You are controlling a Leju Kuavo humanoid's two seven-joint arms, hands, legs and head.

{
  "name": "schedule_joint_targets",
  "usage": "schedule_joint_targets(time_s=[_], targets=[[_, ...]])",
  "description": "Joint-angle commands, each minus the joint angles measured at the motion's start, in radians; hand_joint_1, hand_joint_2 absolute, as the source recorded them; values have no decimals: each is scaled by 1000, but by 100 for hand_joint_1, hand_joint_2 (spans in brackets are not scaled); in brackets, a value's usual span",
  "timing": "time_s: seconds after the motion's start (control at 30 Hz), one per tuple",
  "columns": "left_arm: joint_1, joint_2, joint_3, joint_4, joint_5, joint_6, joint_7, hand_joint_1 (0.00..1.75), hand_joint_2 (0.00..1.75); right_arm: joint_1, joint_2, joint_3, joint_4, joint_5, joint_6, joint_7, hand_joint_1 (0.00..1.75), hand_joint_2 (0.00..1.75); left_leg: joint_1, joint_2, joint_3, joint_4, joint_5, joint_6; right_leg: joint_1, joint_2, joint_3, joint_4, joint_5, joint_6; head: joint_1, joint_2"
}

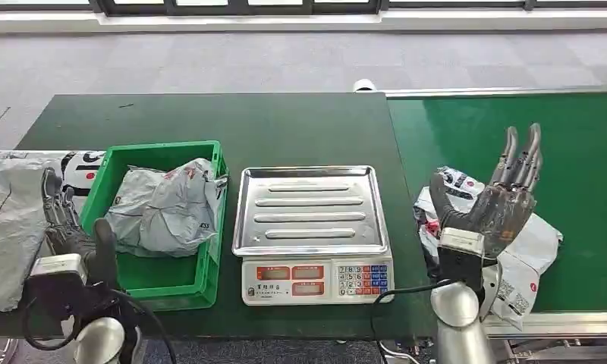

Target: Moved the parcel from conveyor to table for the left to box.

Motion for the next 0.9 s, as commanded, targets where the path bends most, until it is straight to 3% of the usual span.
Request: schedule_joint_targets(time_s=[0.03, 0.17, 0.2, 0.37, 0.5, 0.63, 0.9], targets=[[71, 34, -69, -120, 97, -79, -62, 0, 0, -63, -99, -235, 330, 52, -4, 112, 0, 175, 1, -1, 2, -2, 0, 0, 1, -2, 3, -3, 0, 0, 0, 0], [86, 21, -71, -162, 110, -88, -84, 0, 0, -104, -121, -300, 409, 141, 16, 231, 0, 175, 1, 1, 1, -2, 0, 0, 1, -1, 2, -3, 0, 0, 0, 0], [94, 19, -72, -174, 118, -95, -96, 0, 175, -119, -131, -319, 451, 153, 32, 267, 0, 175, 1, 1, 1, -3, 0, 0, 1, -1, 2, -4, 1, 0, 0, 0], [117, 26, -75, -184, 119, -84, -114, 0, 175, -163, -161, -365, 582, 163, 80, 327, 0, 175, 1, 1, 1, -2, 0, 0, 1, -1, 2, -3, 1, 1, 0, 0], [120, 28, -68, -192, 112, -63, -127, 0, 175, -210, -172, -397, 683, 154, 203, 422, 0, 175, 0, 2, 1, -3, 0, 0, 0, 0, 2, -4, 1, 1, 0, 0], [118, 31, -62, -202, 99, -58, -132, 0, 175, -231, -163, -444, 693, -15, 392, 374, 0, 175, 0, 2, 1, -3, 0, 0, 0, 0, 1, -3, 1, 0, 0, 0], [122, 28, -53, -215, 94, -57, -133, 0, 175, -250, -170, -446, 724, -61, 455, 371, 0, 175, 0, 2, 1, -2, 0, 0, 0, 0, 1, -2, 0, 0, 0, 0]])
